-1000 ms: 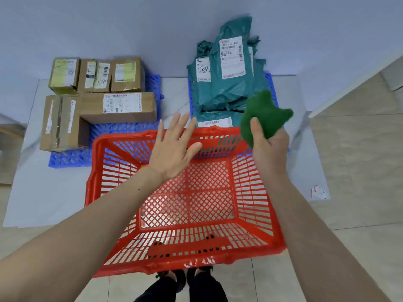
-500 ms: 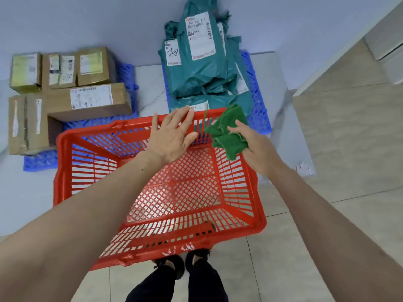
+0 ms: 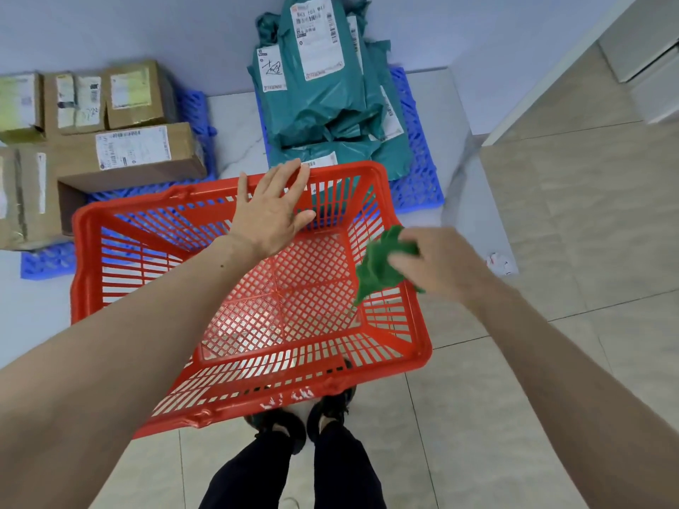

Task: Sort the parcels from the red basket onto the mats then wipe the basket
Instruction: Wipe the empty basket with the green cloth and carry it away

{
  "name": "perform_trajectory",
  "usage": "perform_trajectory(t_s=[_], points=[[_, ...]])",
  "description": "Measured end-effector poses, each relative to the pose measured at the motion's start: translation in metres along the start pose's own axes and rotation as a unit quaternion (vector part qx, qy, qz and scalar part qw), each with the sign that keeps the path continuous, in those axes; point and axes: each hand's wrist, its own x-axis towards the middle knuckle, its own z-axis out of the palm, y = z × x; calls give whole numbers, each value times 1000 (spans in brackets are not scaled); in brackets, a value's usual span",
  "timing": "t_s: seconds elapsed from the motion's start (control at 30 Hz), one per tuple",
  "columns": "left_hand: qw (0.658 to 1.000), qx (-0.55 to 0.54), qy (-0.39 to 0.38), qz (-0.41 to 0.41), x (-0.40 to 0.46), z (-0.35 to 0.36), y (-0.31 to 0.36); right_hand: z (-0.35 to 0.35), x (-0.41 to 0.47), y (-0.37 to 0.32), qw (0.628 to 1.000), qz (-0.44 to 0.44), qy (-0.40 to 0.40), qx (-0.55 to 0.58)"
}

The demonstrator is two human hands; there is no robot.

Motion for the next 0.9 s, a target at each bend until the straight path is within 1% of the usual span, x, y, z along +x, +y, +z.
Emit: perform_trajectory(t_s=[0.07, 0.1, 0.17, 0.23, 0.3, 0.33, 0.37, 0.47, 0.53, 0.73, 0.83, 0.9], points=[[1000, 3, 7, 5, -1, 1, 0, -17, 20, -9, 992, 29, 55, 105], [1000, 4, 9, 7, -1, 2, 0, -20, 29, -12, 988, 24, 90, 127], [1000, 4, 11, 7, -1, 3, 0, -15, 45, -7, 987, -28, 133, 90], [1000, 4, 14, 7, -1, 3, 0, 2, 54, 9, 991, -82, 101, 0], [1000, 5, 14, 8, -1, 3, -1, 23, 55, 29, 985, -141, 65, -76], [1000, 5, 13, 8, -1, 3, -1, 30, 52, 37, 981, -159, 64, -86], [1000, 5, 12, 8, -1, 3, -1, 36, 49, 43, 981, -166, 72, -73], [1000, 5, 12, 9, -2, 2, 0, 46, 39, 46, 984, -138, 110, 4], [1000, 3, 9, 6, -2, 2, 1, 49, 31, 44, 986, -110, 127, 19], [1000, -2, -1, 0, 1, -1, 1, 61, -30, 43, 988, -74, 134, -6], [1000, -3, -1, 4, -1, 0, 1, 69, -54, 42, 987, -75, 135, -47], [1000, -8, -1, 6, -2, 1, 1, 69, -52, 39, 984, -73, 140, -87]])
